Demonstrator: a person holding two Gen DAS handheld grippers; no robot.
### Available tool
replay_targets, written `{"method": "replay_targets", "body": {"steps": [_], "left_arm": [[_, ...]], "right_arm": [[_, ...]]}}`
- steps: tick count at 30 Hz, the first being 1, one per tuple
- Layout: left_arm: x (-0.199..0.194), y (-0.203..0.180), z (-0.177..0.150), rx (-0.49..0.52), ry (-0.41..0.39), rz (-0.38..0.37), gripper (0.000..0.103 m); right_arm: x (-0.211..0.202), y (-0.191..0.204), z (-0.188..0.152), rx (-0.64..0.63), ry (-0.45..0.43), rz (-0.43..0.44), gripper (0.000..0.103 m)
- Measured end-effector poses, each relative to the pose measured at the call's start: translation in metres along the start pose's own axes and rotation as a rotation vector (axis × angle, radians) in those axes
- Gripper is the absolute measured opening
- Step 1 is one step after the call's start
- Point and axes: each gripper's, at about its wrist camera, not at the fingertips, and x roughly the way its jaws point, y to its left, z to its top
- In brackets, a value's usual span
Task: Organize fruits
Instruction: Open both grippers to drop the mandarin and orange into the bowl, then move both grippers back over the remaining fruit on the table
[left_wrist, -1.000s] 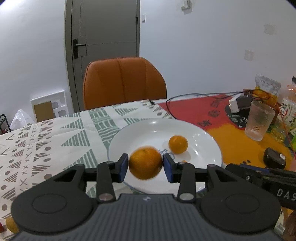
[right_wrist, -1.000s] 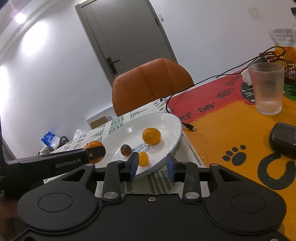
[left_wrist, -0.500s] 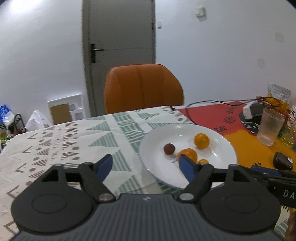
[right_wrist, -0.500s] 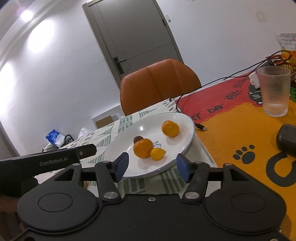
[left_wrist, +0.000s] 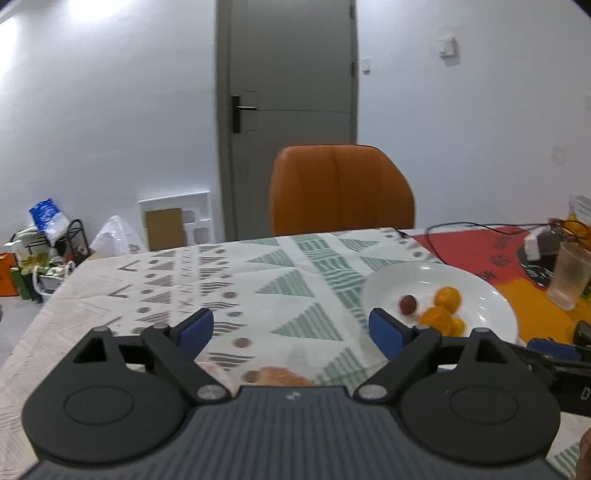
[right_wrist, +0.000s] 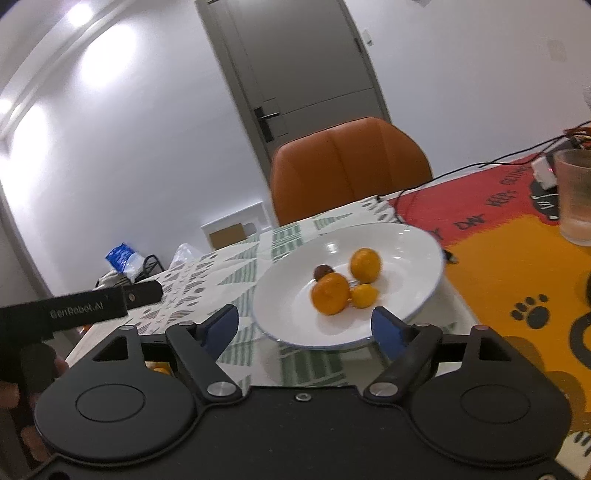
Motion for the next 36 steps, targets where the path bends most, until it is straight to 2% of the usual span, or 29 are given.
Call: {"method": "replay_targets", "body": {"steps": [13, 26, 28, 33, 36], "left_arm": [[-0.007, 0.058, -0.003, -0.068, 0.011, 0.11, 0.091], [-0.014, 0.097, -0.015, -0.139, 0.034, 0.16, 0.091], [-0.015, 0.101, -0.017, -0.149, 0.034, 0.158, 0.091], [-0.013, 0.11, -0.025, -0.173, 0.053, 0.153, 0.088], [-0.012, 0.117, -0.03, -0.191, 0.06, 0.147, 0.082]], "right_arm": [[0.018, 0.036, -0.004, -0.062, 0.039, 0.066, 0.079], [0.035, 0.065, -0.011, -0.115, 0.082, 0.112, 0.079], [0.037, 0.07, -0.012, -0.126, 0.09, 0.12, 0.078], [0.044, 0.081, -0.014, -0.161, 0.117, 0.145, 0.068], [0.049, 0.087, -0.015, -0.174, 0.13, 0.156, 0.065]]}}
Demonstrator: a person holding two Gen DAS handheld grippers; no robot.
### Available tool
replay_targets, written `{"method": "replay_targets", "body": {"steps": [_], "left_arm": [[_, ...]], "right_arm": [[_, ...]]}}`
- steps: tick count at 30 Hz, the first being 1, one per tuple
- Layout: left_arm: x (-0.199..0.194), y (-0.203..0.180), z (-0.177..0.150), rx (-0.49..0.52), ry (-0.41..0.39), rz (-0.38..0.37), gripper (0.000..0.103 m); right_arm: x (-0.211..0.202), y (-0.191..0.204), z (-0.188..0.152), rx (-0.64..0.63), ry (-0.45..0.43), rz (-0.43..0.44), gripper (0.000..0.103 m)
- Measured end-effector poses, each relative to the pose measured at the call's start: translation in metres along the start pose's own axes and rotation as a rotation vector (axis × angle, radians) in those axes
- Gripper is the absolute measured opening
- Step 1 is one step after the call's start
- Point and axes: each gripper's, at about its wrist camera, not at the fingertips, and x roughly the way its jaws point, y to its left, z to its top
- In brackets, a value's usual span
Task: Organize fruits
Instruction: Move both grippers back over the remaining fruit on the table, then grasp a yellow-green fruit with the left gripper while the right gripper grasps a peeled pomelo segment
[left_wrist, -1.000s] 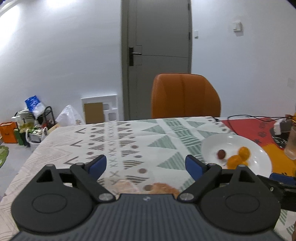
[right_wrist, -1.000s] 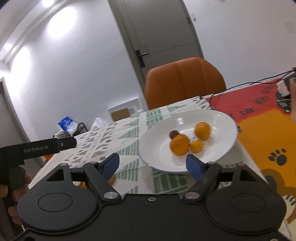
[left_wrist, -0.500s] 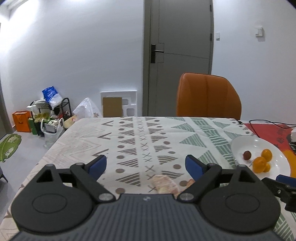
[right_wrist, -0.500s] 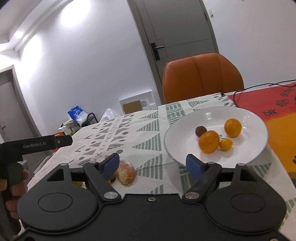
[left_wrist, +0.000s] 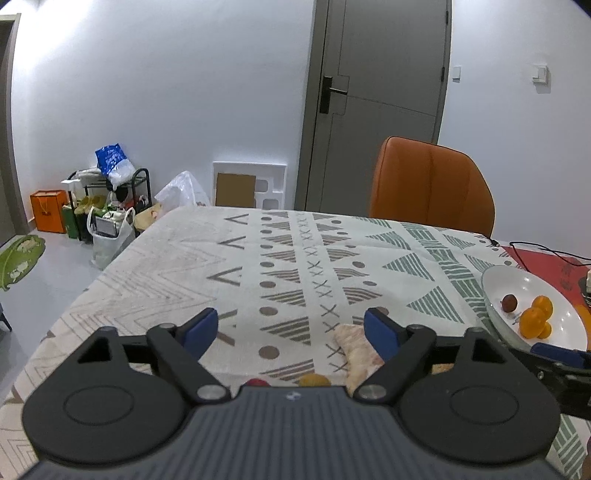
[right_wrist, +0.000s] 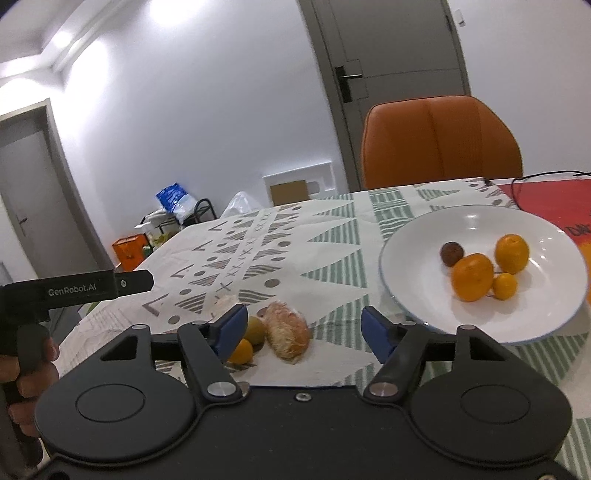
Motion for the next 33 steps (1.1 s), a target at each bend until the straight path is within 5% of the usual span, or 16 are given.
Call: {"method": "replay_targets", "body": {"steps": [9, 33], "left_arm": [[0.011, 0.006, -0.012, -0.029, 0.035, -0.025, 0.068], [0.042, 0.005, -0.038, -0.06, 0.142, -0.107, 0.024]], "right_arm": [[0.018, 0.005, -0.002, -0.014, 0.05, -0.003, 0.055], [0.064, 0.019, -0.009, -0.124, 0.152, -0.012, 0.05]]}}
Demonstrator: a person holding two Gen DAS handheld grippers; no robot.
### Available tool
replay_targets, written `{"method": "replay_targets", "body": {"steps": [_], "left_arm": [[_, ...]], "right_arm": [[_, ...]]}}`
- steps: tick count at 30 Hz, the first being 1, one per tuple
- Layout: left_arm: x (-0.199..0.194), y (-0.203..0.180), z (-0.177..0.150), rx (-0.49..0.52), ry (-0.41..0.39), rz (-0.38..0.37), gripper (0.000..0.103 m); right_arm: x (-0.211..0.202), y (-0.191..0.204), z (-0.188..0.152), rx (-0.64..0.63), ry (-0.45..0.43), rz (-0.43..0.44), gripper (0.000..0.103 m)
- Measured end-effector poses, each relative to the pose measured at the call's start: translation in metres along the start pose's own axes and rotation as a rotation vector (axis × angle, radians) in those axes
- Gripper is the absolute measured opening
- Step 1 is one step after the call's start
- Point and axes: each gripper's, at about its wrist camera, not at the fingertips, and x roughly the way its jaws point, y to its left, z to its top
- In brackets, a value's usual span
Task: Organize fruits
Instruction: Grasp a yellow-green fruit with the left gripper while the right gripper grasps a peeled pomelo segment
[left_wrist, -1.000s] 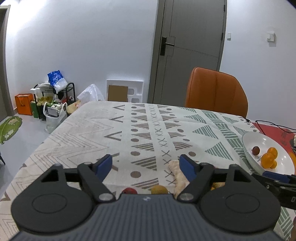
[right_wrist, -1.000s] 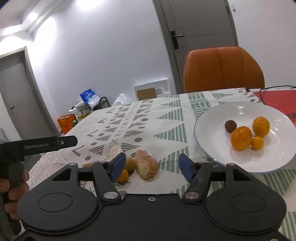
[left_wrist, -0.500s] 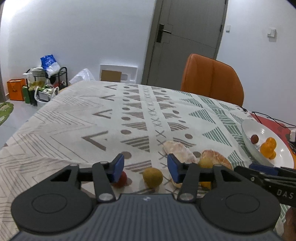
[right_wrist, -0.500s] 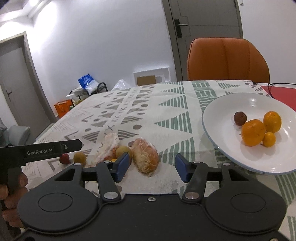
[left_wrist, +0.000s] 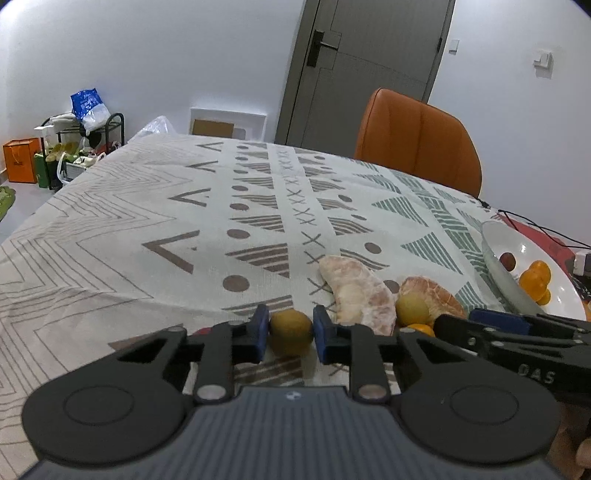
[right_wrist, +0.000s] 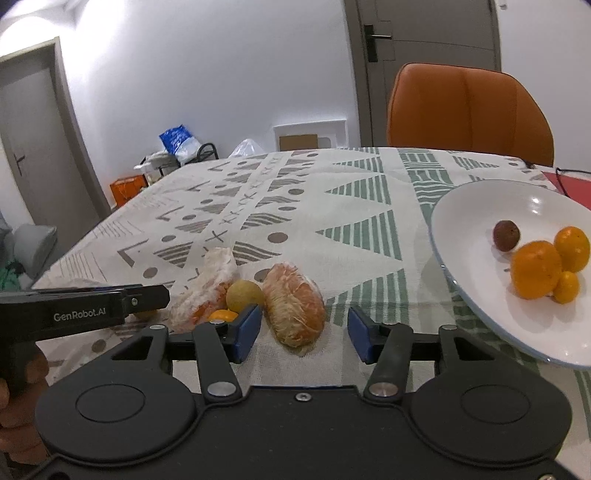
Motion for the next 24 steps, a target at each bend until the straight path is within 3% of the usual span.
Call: {"method": "replay_targets", "body": {"steps": [6, 13, 15, 24], "left_arm": [[0.0, 0.004, 0.003, -0.018, -0.005, -0.008, 0.024], [0.001, 0.003, 0.003, -0.015, -0.005, -0.005, 0.024], [0.002, 0.001, 0.004, -0.009, -0.005, -0.001, 0.024], [-0.004, -0.007, 0.007, -0.003, -0.028, -0.006, 0.024]], "right_arm": [[0.008, 0.006, 0.002, -0.037, -0.001, -0.006, 0.042], [0.01, 0.008, 0.002, -0.046, -0.011, -0.008, 0.042], [0.009, 0.007, 0.001, -0.045, -0.019, 0.001, 0.035], [-0.004, -0.001, 0.002, -0.014, -0.037, 0.024, 0.019]]}}
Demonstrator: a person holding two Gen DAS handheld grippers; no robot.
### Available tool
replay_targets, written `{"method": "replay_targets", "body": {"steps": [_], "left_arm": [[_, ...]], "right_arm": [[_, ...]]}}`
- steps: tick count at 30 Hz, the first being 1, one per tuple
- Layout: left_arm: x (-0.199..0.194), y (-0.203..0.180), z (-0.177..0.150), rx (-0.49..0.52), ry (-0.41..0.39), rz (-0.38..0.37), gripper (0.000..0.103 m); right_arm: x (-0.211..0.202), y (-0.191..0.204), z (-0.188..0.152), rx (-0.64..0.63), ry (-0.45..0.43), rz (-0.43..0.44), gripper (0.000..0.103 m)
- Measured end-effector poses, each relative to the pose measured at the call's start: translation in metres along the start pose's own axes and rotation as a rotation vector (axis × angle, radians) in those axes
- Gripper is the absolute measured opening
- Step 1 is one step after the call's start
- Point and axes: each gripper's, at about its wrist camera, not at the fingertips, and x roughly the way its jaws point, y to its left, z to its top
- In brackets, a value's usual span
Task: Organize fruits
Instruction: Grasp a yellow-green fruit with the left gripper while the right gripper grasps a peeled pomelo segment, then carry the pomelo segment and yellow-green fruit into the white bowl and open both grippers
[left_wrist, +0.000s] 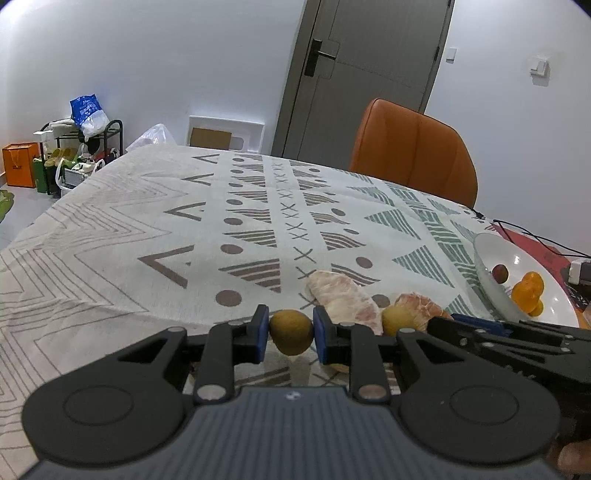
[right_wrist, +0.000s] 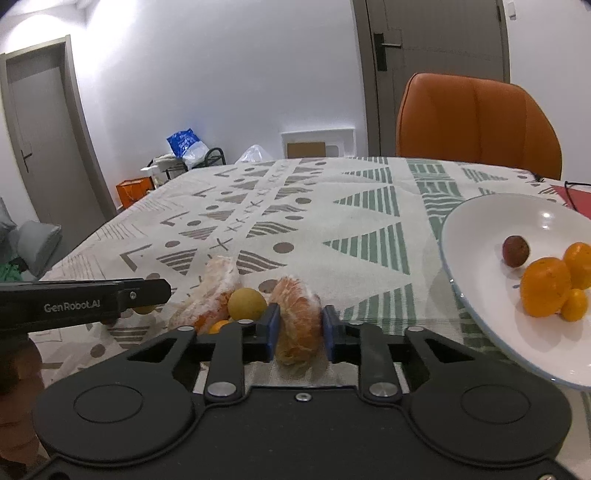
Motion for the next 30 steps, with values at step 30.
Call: {"method": "replay_targets", "body": {"steps": [30], "left_arm": [[-0.019, -0.073, 0.008, 0.124, -0.058, -0.096, 0.024]], "right_arm": [[-0.085, -0.065, -0.005, 0.167, -0.166, -0.104, 0.018]]}}
